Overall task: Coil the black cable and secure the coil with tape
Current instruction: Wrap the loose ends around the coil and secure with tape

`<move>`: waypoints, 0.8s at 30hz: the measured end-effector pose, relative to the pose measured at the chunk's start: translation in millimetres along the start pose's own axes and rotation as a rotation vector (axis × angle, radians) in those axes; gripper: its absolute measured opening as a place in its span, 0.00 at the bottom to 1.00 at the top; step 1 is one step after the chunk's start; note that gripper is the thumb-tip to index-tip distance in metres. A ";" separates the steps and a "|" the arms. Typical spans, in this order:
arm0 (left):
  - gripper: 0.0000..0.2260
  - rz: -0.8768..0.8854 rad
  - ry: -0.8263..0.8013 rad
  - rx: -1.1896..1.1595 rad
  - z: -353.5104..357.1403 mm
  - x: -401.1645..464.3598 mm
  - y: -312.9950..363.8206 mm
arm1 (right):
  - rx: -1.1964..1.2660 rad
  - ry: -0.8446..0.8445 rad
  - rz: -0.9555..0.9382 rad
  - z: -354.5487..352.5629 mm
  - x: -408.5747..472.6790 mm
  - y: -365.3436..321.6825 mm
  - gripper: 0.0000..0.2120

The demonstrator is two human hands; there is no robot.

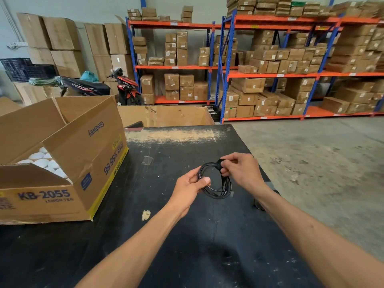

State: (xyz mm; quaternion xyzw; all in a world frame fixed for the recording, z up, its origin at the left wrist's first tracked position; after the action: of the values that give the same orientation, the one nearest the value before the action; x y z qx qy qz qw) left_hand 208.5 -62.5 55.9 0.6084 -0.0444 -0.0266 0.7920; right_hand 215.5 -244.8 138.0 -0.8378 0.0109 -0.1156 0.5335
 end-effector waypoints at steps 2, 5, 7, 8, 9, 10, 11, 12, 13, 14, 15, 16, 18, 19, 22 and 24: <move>0.14 0.019 0.052 0.011 -4.5 0.6 1.0 | 0.095 -0.013 0.093 -1.1 1.4 13.4 0.07; 0.12 0.056 0.074 0.133 -5.2 4.9 10.4 | -0.011 -0.160 0.172 12.6 -3.1 29.5 0.10; 0.14 0.065 -0.019 0.317 5.7 7.1 17.2 | -0.367 -0.280 0.040 19.2 -7.5 24.4 0.20; 0.14 0.063 -0.074 0.375 12.2 7.2 19.8 | -0.461 -0.324 -0.033 22.6 -11.5 19.8 0.24; 0.14 0.054 -0.121 0.392 18.0 6.8 22.1 | -0.470 -0.354 -0.081 24.6 -15.2 14.3 0.23; 0.13 0.048 -0.151 0.384 21.8 7.1 25.1 | -0.450 -0.352 -0.114 23.8 -15.8 10.9 0.19; 0.12 0.043 -0.157 0.372 23.7 7.9 28.2 | -0.428 -0.324 -0.134 21.5 -14.7 9.3 0.14; 0.10 0.037 -0.142 0.370 22.7 8.8 31.0 | -0.415 -0.282 -0.131 17.6 -12.6 9.9 0.10; 0.09 0.028 -0.118 0.378 19.9 9.9 32.9 | -0.393 -0.244 -0.110 13.3 -11.1 12.3 0.08; 0.08 0.016 -0.097 0.390 17.0 11.0 33.1 | -0.359 -0.217 -0.079 10.3 -9.8 16.3 0.07; 0.09 0.003 -0.090 0.410 15.0 11.8 31.6 | -0.316 -0.197 -0.042 8.3 -9.8 21.5 0.06; 0.10 -0.007 -0.098 0.438 15.1 12.6 28.8 | -0.274 -0.181 -0.006 7.2 -10.2 27.2 0.07; 0.12 -0.011 -0.135 0.504 20.4 13.1 21.1 | -0.200 -0.161 0.065 7.3 -10.7 40.9 0.08; 0.13 -0.006 -0.143 0.536 23.0 13.8 17.2 | -0.161 -0.172 0.098 8.4 -10.3 47.3 0.08; 0.15 -0.013 -0.084 0.610 22.5 18.9 6.9 | -0.065 -0.370 0.184 21.7 -12.2 59.9 0.08; 0.16 -0.037 -0.043 0.652 20.9 22.6 0.7 | -0.106 -0.453 0.200 19.2 -7.5 68.3 0.09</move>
State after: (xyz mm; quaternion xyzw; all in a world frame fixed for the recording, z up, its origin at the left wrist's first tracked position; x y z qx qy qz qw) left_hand 228.9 -84.6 62.8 0.8299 -0.0563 -0.0380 0.5537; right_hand 219.4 -256.1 67.6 -0.8638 -0.0201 0.1293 0.4865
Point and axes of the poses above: each hand's wrist, its own x-axis towards the middle knuckle, its own z-axis out of the palm, y = z × x, the point moved 10 cm from there along x, towards the middle knuckle
